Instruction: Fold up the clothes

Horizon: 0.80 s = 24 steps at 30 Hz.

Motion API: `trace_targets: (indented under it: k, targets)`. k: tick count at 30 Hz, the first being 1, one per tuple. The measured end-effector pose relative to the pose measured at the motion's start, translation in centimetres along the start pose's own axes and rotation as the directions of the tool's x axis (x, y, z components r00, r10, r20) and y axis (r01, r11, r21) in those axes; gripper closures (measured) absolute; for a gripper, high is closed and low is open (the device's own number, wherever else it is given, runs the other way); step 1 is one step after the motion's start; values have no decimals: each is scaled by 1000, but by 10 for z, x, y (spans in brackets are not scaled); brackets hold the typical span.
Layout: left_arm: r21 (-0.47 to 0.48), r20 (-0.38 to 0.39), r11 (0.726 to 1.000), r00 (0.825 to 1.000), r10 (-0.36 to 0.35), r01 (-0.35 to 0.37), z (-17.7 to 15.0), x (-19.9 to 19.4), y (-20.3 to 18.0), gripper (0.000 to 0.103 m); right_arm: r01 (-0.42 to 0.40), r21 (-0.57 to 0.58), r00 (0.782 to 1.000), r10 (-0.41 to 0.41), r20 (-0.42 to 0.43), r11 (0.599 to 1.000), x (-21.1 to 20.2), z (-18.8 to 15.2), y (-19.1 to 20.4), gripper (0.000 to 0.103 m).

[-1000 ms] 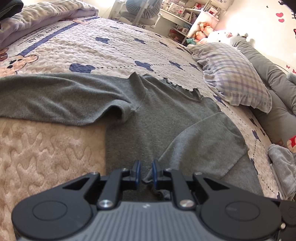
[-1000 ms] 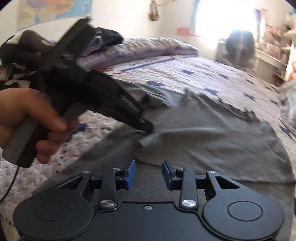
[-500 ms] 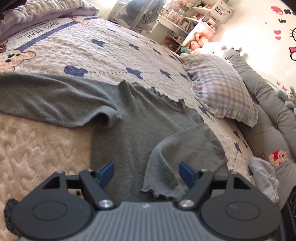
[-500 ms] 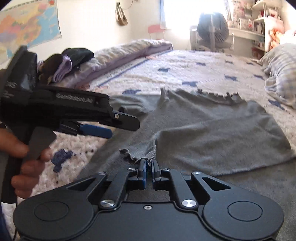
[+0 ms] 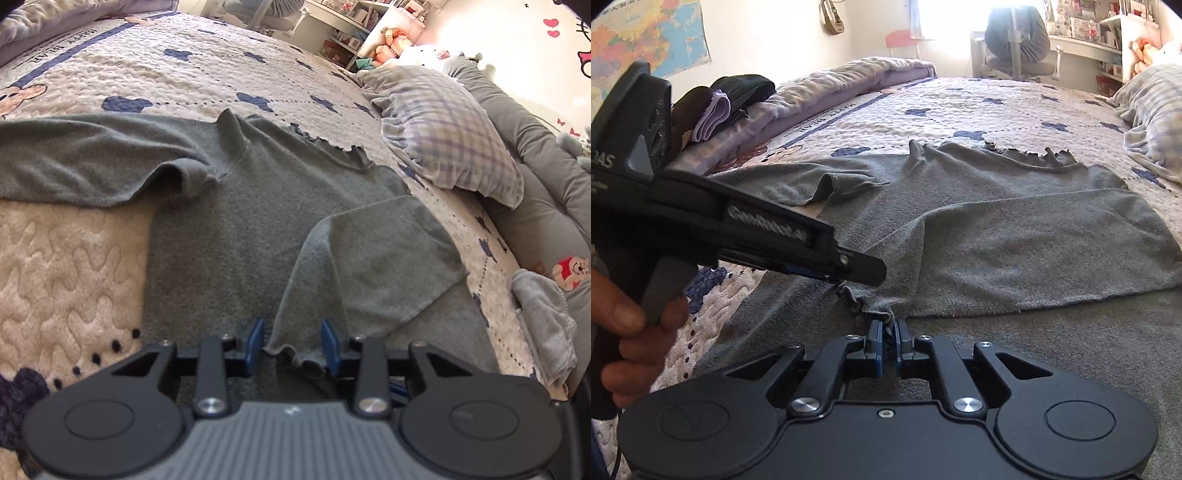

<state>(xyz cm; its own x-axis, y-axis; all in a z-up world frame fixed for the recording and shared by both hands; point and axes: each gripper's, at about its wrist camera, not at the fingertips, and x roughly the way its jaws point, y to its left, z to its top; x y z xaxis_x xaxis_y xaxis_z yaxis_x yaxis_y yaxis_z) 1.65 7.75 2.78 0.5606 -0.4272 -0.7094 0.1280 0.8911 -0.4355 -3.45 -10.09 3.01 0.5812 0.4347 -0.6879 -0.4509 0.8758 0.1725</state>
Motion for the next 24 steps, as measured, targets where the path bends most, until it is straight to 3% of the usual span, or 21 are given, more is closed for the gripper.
trace_targets:
  k: [2,5,14,18,24]
  targets:
    - [-1,5,1000,1000,0,0,0,-1,-1,68,1,0,1000,-1,1,1000,0,0,0,97]
    - [13,11,1000,1000,7,-7,-1,0,-2,101,-12,6,1000,12,13,1000,-4,0,1,97]
    - [-1,76,1000,997,-6,6,8,-20,3,101,-17,-11,999,17,46,1000,-16,2,13,97]
    - [-31,117,999,993,-19,23,14,-36,9,101,-52,-1,997,52,53,999,-21,4,18,97]
    - [-54,190,998,982,-6,17,18,-64,16,101,-168,2,984,167,67,986,-32,12,31,98]
